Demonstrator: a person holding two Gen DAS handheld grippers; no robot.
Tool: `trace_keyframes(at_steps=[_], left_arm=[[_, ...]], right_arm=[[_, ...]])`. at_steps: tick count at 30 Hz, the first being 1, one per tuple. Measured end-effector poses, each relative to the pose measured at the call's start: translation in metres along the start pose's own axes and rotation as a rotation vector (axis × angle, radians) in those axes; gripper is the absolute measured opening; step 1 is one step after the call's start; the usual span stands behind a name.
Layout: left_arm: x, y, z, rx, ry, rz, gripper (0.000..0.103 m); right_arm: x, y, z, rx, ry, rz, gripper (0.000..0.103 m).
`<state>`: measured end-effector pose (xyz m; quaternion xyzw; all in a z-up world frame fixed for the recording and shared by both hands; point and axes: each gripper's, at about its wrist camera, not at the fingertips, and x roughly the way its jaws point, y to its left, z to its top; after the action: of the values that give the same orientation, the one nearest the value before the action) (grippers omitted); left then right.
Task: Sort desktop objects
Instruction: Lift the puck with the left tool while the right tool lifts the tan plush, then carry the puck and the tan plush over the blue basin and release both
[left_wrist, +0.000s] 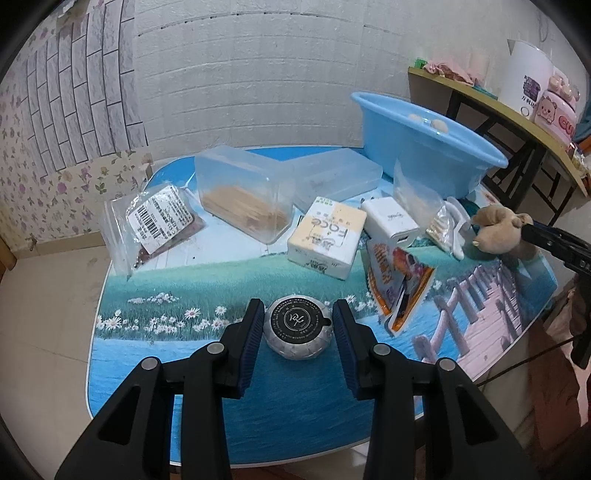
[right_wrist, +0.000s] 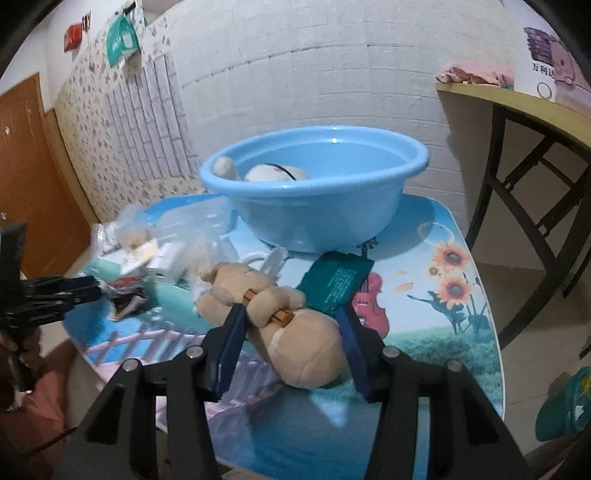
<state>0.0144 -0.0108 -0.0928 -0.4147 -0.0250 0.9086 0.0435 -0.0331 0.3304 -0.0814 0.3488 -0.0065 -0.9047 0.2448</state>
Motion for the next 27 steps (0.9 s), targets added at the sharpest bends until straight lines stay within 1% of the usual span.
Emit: trace_keyframes(at_steps=[4, 7, 11, 15, 17, 20, 27], left_arm=[[-0.006, -0.002, 0.006, 0.0, -0.01, -0.005, 0.037], [-0.017, -0.003, 0.014, 0.005, -0.038, -0.008, 0.037], [-0.03, -0.007, 0.032, 0.015, -0.076, -0.009, 0.037], [-0.036, -0.018, 0.05, 0.034, -0.107, -0.034, 0.037], [-0.038, -0.026, 0.06, 0.048, -0.124, -0.046, 0.037], [-0.038, -0.038, 0.075, 0.065, -0.142, -0.06, 0.037], [-0.034, -0.064, 0.105, 0.107, -0.172, -0.088, 0.037]], right_arm=[[-0.019, 0.003, 0.001, 0.03, -0.043, 0.028, 0.049], [-0.035, 0.004, 0.007, 0.046, -0.088, 0.041, 0.049], [-0.053, 0.005, 0.022, 0.056, -0.152, 0.052, 0.049], [-0.062, 0.006, 0.035, 0.07, -0.194, 0.069, 0.049], [-0.067, 0.005, 0.044, 0.091, -0.234, 0.064, 0.049], [-0.069, 0.005, 0.055, 0.102, -0.264, 0.055, 0.049], [-0.055, 0.006, 0.079, 0.082, -0.278, 0.035, 0.049]])
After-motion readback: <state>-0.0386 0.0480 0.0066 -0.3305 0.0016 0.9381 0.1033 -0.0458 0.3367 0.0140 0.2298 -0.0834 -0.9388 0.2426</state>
